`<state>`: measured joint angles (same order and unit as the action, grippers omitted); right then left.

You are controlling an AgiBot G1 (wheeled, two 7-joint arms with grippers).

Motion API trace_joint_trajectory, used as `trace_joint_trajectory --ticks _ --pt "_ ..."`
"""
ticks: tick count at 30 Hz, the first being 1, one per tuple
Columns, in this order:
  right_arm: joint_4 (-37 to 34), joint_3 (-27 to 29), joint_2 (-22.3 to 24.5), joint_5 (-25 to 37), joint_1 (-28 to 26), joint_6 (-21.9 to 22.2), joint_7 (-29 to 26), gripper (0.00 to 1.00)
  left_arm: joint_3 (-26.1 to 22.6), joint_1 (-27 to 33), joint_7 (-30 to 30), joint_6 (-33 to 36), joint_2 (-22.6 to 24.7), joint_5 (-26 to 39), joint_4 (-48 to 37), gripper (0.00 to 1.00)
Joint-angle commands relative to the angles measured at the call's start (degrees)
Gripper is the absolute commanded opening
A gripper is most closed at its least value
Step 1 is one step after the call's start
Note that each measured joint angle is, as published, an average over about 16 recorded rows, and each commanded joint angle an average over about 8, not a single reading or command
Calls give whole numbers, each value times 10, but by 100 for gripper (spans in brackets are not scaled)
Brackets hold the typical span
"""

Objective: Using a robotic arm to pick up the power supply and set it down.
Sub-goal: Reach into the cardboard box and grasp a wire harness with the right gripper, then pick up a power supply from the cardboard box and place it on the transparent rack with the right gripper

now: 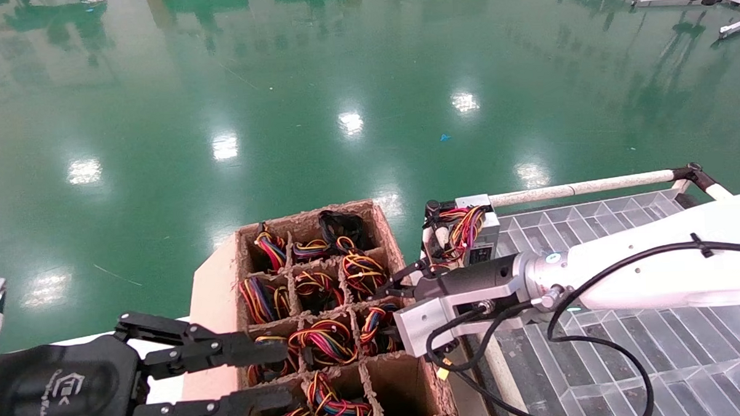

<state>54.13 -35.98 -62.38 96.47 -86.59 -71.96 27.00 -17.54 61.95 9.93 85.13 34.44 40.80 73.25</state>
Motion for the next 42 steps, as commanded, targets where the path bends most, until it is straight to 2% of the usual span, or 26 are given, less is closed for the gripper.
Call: trace_joint_trajectory --ticks 1,8,18,29,42 --pt "-6 -3 -4 6 -3 1 2 0 0 0 0 0 0 0 0 100" --pt "-20 -9 -11 16 -8 2 -4 0 0 0 0 0 0 0 0 100" --pt "-16 8 3 -11 -13 -9 -35 0 0 0 0 0 0 0 0 100" --pt "29 67 58 -93 -54 -41 -146 0 -1 0 0 0 0 0 0 100" --pt "113 131 136 -128 -114 -22 -214 0 -1 0 -1 0 0 -1 0 100"
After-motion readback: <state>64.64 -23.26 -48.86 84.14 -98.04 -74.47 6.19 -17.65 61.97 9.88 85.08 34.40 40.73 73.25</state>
